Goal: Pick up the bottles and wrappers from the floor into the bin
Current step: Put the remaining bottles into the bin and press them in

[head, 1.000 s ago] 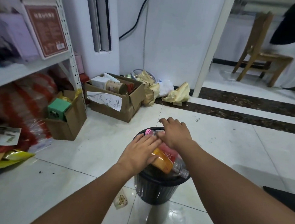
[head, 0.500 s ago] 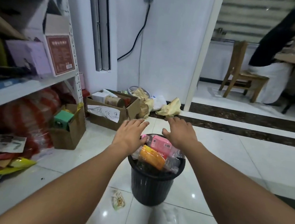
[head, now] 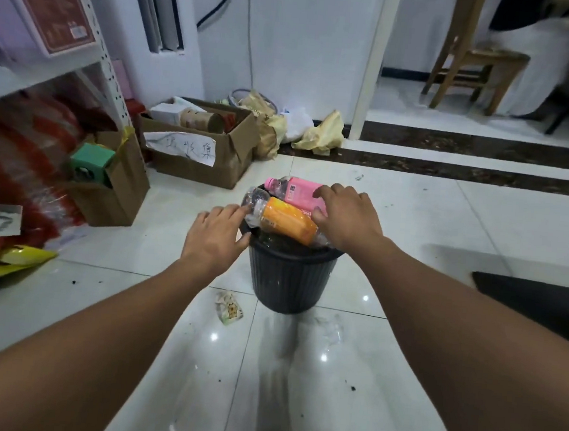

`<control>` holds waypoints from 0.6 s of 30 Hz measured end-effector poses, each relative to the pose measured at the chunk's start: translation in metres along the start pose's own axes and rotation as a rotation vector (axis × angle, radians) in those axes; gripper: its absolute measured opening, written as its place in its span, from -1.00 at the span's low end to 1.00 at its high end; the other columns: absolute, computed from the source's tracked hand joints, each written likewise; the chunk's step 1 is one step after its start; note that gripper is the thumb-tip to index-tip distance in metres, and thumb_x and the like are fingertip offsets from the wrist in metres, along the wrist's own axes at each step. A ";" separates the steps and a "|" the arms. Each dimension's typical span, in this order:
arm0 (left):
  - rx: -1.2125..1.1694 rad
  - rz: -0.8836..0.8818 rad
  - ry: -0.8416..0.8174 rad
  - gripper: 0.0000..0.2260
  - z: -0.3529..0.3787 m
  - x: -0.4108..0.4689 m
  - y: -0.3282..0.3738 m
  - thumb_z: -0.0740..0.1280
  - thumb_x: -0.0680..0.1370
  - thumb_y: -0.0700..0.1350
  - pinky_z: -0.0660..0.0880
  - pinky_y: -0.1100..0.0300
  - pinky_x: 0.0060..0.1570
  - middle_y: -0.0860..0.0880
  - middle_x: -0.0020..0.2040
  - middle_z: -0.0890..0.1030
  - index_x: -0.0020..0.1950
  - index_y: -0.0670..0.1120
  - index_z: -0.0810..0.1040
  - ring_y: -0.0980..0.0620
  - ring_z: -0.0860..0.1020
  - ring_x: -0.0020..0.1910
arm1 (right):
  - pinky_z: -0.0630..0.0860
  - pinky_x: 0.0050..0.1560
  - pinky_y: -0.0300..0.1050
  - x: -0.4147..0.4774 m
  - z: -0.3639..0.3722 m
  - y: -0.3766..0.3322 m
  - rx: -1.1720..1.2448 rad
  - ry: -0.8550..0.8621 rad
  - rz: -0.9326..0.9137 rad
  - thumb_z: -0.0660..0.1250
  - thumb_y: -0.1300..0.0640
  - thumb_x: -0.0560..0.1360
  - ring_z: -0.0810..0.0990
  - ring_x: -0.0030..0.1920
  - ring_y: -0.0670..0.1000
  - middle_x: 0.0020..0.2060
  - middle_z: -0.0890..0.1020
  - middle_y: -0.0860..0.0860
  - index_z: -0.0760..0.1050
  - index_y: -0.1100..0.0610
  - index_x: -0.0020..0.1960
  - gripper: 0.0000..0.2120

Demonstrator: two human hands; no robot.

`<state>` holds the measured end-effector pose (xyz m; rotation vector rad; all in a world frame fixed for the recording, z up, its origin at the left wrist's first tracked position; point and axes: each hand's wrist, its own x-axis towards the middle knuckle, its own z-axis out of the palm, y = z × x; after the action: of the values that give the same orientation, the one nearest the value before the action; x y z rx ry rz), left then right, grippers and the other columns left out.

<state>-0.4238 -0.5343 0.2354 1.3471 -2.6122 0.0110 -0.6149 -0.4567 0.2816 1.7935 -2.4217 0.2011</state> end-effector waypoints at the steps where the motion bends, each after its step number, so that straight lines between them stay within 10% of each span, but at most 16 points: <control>1: 0.003 0.002 -0.013 -0.56 0.004 -0.004 -0.002 0.16 0.61 0.03 0.23 0.05 0.36 0.00 0.43 0.37 0.47 -0.02 0.25 -0.04 0.32 0.39 | 0.31 0.27 0.04 -0.004 0.004 0.000 -0.005 -0.003 -0.002 0.14 -0.01 0.57 0.43 0.29 0.13 0.29 0.49 0.09 0.38 0.04 0.38 -0.60; 18: 0.044 0.008 -0.200 -0.56 0.119 -0.043 -0.022 0.11 0.63 0.04 0.22 0.06 0.37 -0.01 0.43 0.35 0.50 -0.01 0.19 -0.05 0.32 0.39 | 0.46 0.02 -0.06 -0.071 0.105 -0.009 0.112 -0.048 -0.151 0.12 0.10 0.60 0.48 0.20 0.02 0.16 0.55 -0.02 0.48 0.04 0.26 -0.71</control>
<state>-0.4029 -0.5247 0.1089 1.4204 -2.7959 -0.0689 -0.5873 -0.4109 0.1659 2.0421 -2.3355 0.2866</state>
